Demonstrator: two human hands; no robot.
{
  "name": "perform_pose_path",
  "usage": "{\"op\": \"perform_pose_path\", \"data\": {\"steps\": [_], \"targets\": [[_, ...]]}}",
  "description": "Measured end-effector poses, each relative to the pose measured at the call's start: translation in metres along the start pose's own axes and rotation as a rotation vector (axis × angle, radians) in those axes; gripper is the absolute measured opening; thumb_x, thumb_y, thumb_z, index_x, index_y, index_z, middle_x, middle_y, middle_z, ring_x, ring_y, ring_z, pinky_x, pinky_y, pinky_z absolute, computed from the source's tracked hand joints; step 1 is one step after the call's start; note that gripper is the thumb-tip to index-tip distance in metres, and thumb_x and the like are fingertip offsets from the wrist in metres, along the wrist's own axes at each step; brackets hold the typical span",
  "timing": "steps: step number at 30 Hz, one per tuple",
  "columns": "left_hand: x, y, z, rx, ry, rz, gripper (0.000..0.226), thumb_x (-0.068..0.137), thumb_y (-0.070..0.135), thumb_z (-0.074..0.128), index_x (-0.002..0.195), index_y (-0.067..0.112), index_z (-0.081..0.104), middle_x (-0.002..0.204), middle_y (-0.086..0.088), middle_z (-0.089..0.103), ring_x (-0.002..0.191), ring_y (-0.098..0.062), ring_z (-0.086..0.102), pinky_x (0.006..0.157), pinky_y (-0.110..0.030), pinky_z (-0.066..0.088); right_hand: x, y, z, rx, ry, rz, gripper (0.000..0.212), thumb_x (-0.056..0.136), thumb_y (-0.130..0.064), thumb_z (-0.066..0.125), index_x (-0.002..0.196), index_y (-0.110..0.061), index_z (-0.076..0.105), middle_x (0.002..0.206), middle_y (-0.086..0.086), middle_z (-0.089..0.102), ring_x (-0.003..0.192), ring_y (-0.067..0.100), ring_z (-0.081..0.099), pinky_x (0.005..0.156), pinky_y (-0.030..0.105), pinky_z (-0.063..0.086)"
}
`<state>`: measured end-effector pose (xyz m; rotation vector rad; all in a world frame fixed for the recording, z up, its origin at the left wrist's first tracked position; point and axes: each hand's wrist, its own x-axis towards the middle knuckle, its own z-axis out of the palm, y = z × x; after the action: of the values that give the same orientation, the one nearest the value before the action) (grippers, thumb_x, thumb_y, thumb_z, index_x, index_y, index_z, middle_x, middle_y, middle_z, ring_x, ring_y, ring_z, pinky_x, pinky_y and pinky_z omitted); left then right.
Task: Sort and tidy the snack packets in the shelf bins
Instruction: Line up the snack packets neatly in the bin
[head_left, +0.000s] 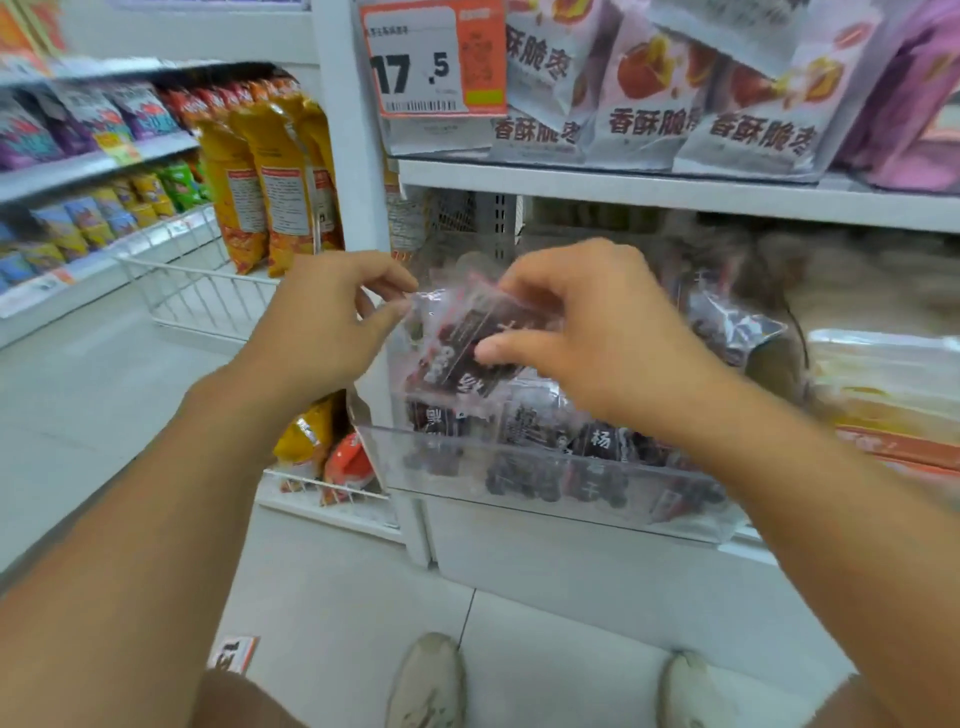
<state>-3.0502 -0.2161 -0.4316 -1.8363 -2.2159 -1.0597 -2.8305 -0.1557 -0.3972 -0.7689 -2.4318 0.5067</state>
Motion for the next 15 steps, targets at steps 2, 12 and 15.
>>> {"op": "perform_pose_path", "data": {"steps": [2,12,15], "targets": [[-0.003,-0.009,-0.002,-0.023,0.037,-0.036,0.017,0.1,0.016,0.056,0.107,0.024,0.069,0.09,0.015,0.066,0.074,-0.002,0.06,0.07,-0.025,0.048,0.02,-0.001,0.04,-0.055,-0.172,0.049,0.03,0.079,-0.032,0.083,0.069,-0.019,0.058,0.069,-0.003,0.056,0.067,0.016,0.051,0.056,0.03,0.035],[0.001,0.012,0.014,0.196,-0.455,0.083,0.019,0.075,0.017,0.076,0.088,0.03,0.077,0.083,0.013,0.073,0.069,0.011,0.057,0.058,-0.006,0.038,0.033,0.011,0.05,-0.157,-0.365,0.102,0.01,0.09,-0.02,0.067,0.09,-0.015,0.076,0.086,0.004,0.071,0.08,0.023,0.064,0.071,0.032,0.053],[0.008,0.021,0.022,0.262,-0.452,0.066,0.026,0.079,0.01,0.074,0.096,0.029,0.076,0.088,0.012,0.072,0.081,-0.003,0.064,0.071,-0.019,0.049,0.005,0.036,-0.01,-0.529,0.096,0.189,0.021,0.084,-0.029,0.074,0.103,-0.022,0.072,0.101,0.003,0.07,0.096,0.029,0.064,0.081,0.04,0.055]]}}
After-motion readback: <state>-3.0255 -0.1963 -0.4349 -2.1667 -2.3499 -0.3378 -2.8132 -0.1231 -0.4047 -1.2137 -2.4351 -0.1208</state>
